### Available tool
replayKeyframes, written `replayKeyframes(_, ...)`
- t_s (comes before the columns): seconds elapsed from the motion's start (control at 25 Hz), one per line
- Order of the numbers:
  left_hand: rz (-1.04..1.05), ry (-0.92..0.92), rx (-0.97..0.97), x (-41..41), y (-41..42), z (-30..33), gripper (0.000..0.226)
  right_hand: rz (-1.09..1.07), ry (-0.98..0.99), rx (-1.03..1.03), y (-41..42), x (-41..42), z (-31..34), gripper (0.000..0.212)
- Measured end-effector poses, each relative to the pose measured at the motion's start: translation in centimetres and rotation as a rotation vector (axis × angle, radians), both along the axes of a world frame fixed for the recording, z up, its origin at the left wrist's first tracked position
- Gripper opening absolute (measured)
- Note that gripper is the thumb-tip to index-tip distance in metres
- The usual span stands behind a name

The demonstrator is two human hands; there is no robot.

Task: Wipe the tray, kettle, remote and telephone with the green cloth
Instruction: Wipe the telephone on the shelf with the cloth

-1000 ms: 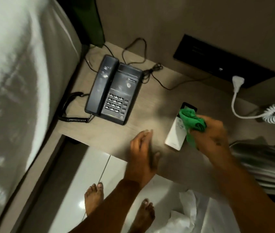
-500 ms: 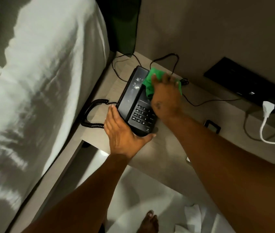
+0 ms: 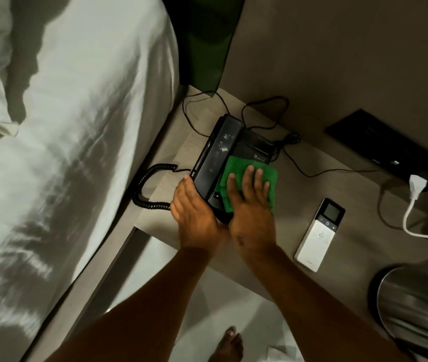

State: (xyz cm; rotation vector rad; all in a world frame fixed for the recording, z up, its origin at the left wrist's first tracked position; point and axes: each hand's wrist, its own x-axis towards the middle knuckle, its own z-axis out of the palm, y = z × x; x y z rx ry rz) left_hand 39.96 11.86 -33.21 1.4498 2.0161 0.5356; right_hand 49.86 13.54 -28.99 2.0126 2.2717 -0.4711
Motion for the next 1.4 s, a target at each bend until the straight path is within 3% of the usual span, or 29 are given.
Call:
replayKeyframes(0.2, 0.022, -0.011, 0.018, 0.0, 0.0, 0.1, 0.136, -0.047, 0.026, 0.051, 3.4, 1.2, 0.3, 0.088)
replayKeyframes(0.4, 0.022, 0.009, 0.017, 0.1, -0.1, 0.2, 0.144, -0.185, -0.078, 0.056, 11.1, 2.3, 0.8, 0.077)
replayKeyframes(0.6, 0.013, 0.002, 0.008, 0.0, -0.2, 0.0, 0.143, -0.109, 0.075, 0.084, 4.1, 1.5, 0.0, 0.085)
replayKeyframes(0.76, 0.006, -0.006, 0.016, 0.1, -0.3, -0.6, 0.127, -0.056, 0.147, 0.050, -0.7, 0.7, -0.3, 0.075)
replayKeyframes(0.96, 0.018, 0.001, 0.010, -0.1, -0.2, -0.3, 0.145, -0.116, 0.168, 0.112, 4.6, 2.6, -0.6, 0.080)
replayKeyframes(1.08, 0.000, 0.027, 0.015, 0.0, -0.2, -0.1, 0.146, -0.285, 0.225, 0.202, 10.1, 4.0, 0.5, 0.049)
replayKeyframes(1.16, -0.011, 0.036, 0.006, -0.2, -0.2, -0.3, 0.146, -0.195, 0.164, 0.239, 10.6, 4.8, 1.1, 0.041)
replayKeyframes(1.4, -0.004, -0.004, -0.005, -0.1, -0.2, -0.3, 0.142, -0.258, 0.322, 0.185, 1.6, 2.2, 0.1, 0.027)
